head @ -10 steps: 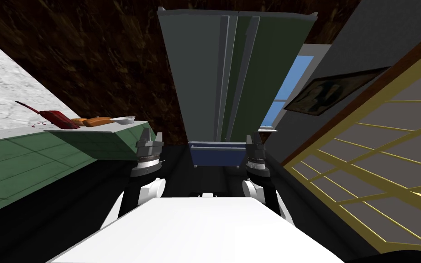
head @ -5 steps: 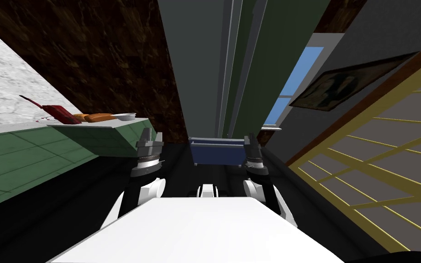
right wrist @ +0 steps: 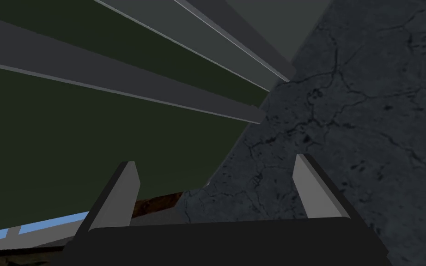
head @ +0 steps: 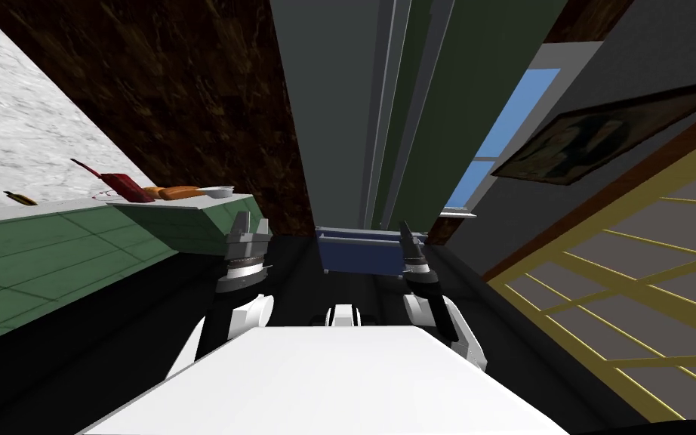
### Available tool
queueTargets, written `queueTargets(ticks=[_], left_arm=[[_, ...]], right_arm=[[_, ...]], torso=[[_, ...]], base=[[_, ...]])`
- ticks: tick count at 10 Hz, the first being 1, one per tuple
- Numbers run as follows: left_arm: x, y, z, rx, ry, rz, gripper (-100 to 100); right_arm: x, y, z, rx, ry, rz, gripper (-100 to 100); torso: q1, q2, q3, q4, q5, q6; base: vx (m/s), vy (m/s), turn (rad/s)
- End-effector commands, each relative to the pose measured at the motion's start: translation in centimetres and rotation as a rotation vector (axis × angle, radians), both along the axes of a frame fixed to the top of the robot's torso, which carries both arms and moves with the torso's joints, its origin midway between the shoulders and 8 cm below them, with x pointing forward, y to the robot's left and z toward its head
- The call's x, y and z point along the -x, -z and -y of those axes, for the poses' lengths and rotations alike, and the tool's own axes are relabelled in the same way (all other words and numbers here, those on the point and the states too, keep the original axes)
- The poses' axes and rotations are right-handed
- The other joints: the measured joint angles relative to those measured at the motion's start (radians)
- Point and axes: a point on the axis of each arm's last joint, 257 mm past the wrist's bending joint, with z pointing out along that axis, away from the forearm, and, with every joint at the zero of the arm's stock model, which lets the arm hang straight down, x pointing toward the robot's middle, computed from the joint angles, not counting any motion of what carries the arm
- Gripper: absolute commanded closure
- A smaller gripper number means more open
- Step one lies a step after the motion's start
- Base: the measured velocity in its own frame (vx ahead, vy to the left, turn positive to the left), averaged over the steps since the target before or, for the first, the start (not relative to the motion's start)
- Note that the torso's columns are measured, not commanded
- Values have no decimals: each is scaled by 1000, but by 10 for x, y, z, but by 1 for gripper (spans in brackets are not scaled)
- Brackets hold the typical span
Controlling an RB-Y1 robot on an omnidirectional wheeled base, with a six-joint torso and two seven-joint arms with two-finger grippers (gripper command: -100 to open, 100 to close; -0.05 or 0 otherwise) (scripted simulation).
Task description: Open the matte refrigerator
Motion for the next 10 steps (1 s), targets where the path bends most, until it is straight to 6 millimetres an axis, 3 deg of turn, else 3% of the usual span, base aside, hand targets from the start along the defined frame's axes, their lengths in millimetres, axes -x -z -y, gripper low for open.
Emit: queueTargets(ticks=[1,10], left_arm=[[0,0,0,0,0,0,0],[0,0,0,0,0,0,0]], right_arm=[[-16,15,5,135,89,-43,-100],[-59,55,28,503,336,-142,-100]], torso=[[0,0,0,0,0,0],[0,0,0,0,0,0]], base=[[19,6,122],[14,2,77]])
